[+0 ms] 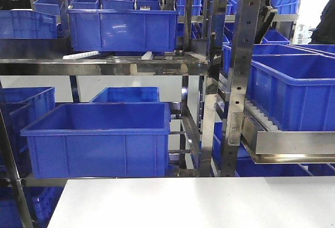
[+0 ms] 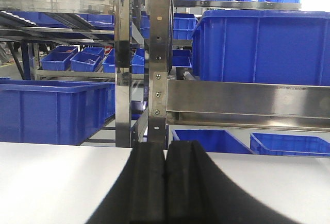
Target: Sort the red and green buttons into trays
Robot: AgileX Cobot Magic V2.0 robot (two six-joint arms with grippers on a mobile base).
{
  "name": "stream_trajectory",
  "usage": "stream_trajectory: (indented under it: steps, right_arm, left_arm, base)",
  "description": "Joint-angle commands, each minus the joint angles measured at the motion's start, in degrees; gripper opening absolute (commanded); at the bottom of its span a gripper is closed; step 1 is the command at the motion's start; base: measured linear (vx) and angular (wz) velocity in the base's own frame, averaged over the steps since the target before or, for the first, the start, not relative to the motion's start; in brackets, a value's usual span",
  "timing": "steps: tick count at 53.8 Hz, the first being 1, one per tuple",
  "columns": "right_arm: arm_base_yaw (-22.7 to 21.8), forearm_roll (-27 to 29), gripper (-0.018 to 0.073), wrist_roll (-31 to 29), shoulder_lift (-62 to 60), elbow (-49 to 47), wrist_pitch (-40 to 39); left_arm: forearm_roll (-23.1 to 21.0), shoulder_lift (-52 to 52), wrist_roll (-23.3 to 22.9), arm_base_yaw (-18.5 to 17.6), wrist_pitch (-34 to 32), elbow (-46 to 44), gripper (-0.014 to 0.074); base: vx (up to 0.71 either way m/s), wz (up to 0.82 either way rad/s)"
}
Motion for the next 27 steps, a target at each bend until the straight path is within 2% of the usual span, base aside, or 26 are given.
stream_trajectory:
  steps: [1,27]
  right_arm:
    - [-0.4,-0.3,-0.0010,-0.5,-0.7,0.3,-5.1]
    - [-0.4,-0.3,-0.0010,-0.5,-0.7,0.3,-5.1]
  left_arm:
    - [0.0,-0.8,-0.2,0.0,-4.6,0.1,-0.0003]
    - [0.0,-0.8,-0.2,0.0,-4.6,0.1,-0.0003]
  base:
    - [0.00,0.00]
    - [0.00,0.00]
